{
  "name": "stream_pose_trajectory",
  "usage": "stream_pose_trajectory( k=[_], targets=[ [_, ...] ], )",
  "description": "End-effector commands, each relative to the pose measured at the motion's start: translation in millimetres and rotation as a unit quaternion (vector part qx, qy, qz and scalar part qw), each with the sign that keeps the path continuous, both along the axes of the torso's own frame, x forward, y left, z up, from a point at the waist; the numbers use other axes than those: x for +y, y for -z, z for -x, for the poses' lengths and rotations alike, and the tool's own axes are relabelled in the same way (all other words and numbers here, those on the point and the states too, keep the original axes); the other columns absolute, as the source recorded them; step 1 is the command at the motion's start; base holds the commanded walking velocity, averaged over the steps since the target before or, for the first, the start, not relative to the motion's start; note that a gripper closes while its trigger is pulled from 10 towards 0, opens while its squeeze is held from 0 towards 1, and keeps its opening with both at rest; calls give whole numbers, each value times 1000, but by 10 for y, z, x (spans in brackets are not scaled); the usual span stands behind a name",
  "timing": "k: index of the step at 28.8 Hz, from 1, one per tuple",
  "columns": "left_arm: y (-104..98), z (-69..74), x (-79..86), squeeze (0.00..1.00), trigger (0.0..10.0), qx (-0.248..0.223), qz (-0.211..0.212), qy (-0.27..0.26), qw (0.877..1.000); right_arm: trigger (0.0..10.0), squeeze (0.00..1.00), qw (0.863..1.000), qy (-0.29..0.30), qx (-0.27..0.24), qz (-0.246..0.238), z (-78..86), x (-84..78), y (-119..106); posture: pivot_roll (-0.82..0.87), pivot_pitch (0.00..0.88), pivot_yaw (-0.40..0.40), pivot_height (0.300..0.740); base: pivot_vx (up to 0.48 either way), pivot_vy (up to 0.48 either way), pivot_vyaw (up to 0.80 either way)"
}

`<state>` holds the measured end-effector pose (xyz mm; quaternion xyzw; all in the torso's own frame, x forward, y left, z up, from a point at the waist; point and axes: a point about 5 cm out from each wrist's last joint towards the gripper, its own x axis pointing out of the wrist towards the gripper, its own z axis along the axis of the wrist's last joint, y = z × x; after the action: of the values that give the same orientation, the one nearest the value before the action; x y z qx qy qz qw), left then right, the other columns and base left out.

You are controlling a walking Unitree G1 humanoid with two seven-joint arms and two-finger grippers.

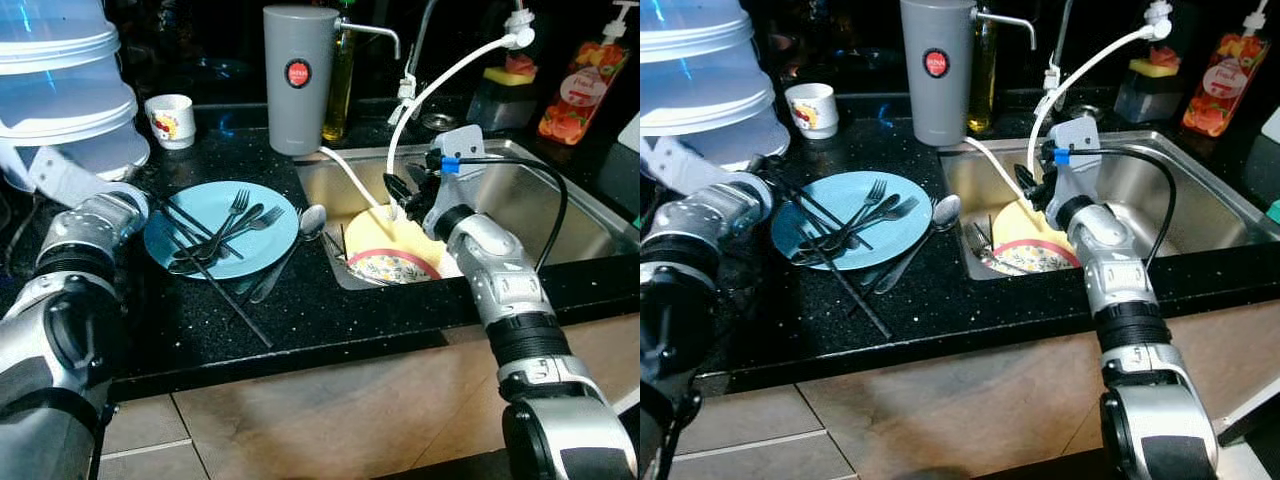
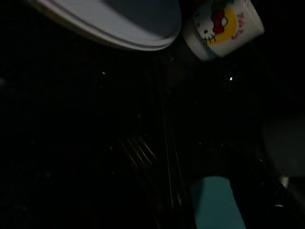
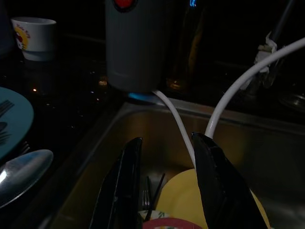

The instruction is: Kitchen organization

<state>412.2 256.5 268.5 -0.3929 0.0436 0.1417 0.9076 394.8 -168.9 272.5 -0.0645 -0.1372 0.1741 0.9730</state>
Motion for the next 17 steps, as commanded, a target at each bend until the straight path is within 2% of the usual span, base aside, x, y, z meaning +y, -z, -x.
stream_pose_trajectory(
  k=[1,5,6,7,8,9,12,17],
  targets=[
    [153,16,0,0,10000,30,-5,3,1000,10000,0,1000,-5,-1,-13,-11,3,-33,41,149,1,740,0,0,0],
    [171,15,-13,0,10000,35,-4,4,999,10000,0,1000,-5,1,-18,-13,0,-30,43,149,0,740,0,0,0],
    [181,14,-19,0,8510,36,-4,6,999,10000,0,1000,-5,1,-20,-14,-1,-30,43,149,0,740,0,0,0],
    [194,14,-29,0,4980,38,-2,8,999,10000,0,1000,-6,2,-22,-15,-1,-29,43,149,0,740,0,0,0],
    [202,13,-36,0,4980,39,-1,10,999,10000,0,1000,-6,3,-23,-16,-2,-29,44,149,0,740,0,0,0],
    [213,12,-47,0,0,40,5,12,999,10000,0,1000,-6,4,-26,-17,-3,-29,44,149,0,740,0,0,0],
    [227,8,-69,0,0,39,18,15,999,10000,0,1000,-6,6,-29,-21,-4,-28,44,149,0,740,0,0,0],
    [231,7,-76,0,0,41,10,18,999,10000,0,999,-7,9,-36,-26,-11,-26,43,149,-1,740,0,0,0]
  ],
)
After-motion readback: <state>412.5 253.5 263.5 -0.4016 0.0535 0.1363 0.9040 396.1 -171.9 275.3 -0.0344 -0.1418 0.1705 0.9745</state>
